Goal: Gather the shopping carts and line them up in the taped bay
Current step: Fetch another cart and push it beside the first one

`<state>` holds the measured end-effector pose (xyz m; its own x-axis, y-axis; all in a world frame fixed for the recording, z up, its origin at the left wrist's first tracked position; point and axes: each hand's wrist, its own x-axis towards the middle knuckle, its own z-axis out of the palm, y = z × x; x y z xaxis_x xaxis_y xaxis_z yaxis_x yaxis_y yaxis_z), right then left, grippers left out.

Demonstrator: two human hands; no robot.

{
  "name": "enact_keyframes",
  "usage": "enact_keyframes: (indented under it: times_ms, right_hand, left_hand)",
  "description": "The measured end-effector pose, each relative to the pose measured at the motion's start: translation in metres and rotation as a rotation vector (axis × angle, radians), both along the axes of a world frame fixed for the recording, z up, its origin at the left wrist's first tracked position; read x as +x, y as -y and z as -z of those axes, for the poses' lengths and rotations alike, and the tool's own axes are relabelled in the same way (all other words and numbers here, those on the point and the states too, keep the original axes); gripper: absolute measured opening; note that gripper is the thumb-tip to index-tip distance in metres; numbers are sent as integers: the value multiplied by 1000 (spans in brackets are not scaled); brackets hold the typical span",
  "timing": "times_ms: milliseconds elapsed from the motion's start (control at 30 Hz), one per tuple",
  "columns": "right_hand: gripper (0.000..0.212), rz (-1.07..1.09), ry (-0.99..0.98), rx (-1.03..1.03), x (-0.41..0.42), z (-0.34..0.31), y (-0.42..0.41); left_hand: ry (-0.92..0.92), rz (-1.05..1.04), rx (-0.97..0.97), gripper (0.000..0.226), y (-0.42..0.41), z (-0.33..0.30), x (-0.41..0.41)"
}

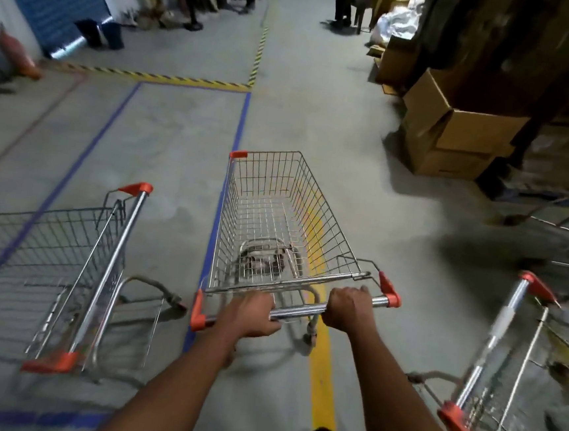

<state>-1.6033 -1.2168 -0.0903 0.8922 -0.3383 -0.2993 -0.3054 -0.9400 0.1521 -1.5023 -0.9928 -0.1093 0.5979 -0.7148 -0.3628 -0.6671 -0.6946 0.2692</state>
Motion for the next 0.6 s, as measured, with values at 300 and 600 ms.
enact_keyframes:
  times_ms: [300, 600]
  right_hand:
    - [15, -218, 17, 107, 146, -1, 83]
    - [29, -465, 65, 109, 280, 3, 160]
  left_hand:
    - [-15, -187, 43, 36, 65, -18, 107]
    - [-59, -399, 25, 33, 135, -16, 196]
